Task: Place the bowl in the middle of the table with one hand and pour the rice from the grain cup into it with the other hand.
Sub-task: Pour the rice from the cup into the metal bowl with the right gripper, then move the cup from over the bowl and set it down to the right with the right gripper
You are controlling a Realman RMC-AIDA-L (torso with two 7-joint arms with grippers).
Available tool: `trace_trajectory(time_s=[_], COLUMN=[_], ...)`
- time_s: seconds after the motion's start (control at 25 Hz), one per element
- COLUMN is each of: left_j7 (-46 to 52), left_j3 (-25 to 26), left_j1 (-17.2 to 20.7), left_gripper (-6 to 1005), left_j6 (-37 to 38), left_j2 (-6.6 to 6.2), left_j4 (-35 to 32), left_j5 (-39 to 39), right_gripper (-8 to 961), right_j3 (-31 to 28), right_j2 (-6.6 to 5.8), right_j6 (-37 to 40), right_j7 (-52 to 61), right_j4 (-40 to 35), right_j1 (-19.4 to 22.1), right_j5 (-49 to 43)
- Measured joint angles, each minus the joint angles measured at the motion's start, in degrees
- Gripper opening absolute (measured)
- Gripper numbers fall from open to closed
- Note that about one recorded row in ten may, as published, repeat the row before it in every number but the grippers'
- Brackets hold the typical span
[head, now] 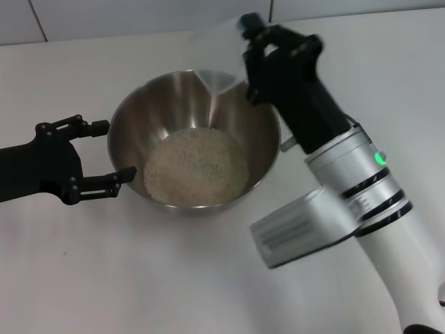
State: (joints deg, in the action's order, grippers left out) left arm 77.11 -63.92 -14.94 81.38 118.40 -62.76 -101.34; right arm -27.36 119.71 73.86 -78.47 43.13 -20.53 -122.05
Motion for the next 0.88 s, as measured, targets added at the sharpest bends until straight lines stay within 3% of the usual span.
trace_trajectory(time_s=[0.04, 0.08, 0.12, 0.28, 0.32, 0.48, 0.68, 0.88], left_j7=[0.0, 0.0, 0.0, 0.2, 0.2, 0.2, 0.2, 0.2], left_j3=[0.0, 0.0, 0.0, -0.1, -0.1, -0.1, -0.1, -0.1], left_j1=[-0.1, -0.2, -0.2, -0.2, -0.2, -0.2, -0.2, -0.3], left_gripper=[862, 862, 862, 862, 862, 862, 862, 862], left_j6=[0.0, 0.0, 0.0, 0.0, 0.0, 0.1, 0.0, 0.0], left_j2=[0.03, 0.06, 0.06, 0.07, 0.07, 0.08, 0.08, 0.11], left_j4=[0.0, 0.0, 0.0, 0.0, 0.0, 0.0, 0.0, 0.0], left_j5=[0.0, 0.0, 0.0, 0.0, 0.0, 0.0, 0.0, 0.0], right_gripper=[-1, -1, -1, -1, 0, 0, -1, 0], right_j3=[-0.4, -2.1, -2.1, -8.1, -8.1, -10.8, -10.2, -7.5], right_j2=[-0.10, -0.31, -0.31, -0.37, -0.37, 0.01, -0.23, -0.37], right_j6=[0.2, 0.5, 0.5, 0.7, 0.7, -1.1, -7.7, -15.4], right_j7=[6.1, 19.2, 19.2, 46.3, 46.3, 64.5, 75.2, 77.6], right_j4=[-0.4, -1.9, -1.9, -8.6, -8.6, -21.9, -29.6, -32.3], right_j1=[0.0, 0.1, 0.1, 1.2, 1.2, -0.9, -3.9, -6.6], right_j5=[1.0, 2.3, 2.3, 2.7, 2.7, 3.3, 3.0, 2.3])
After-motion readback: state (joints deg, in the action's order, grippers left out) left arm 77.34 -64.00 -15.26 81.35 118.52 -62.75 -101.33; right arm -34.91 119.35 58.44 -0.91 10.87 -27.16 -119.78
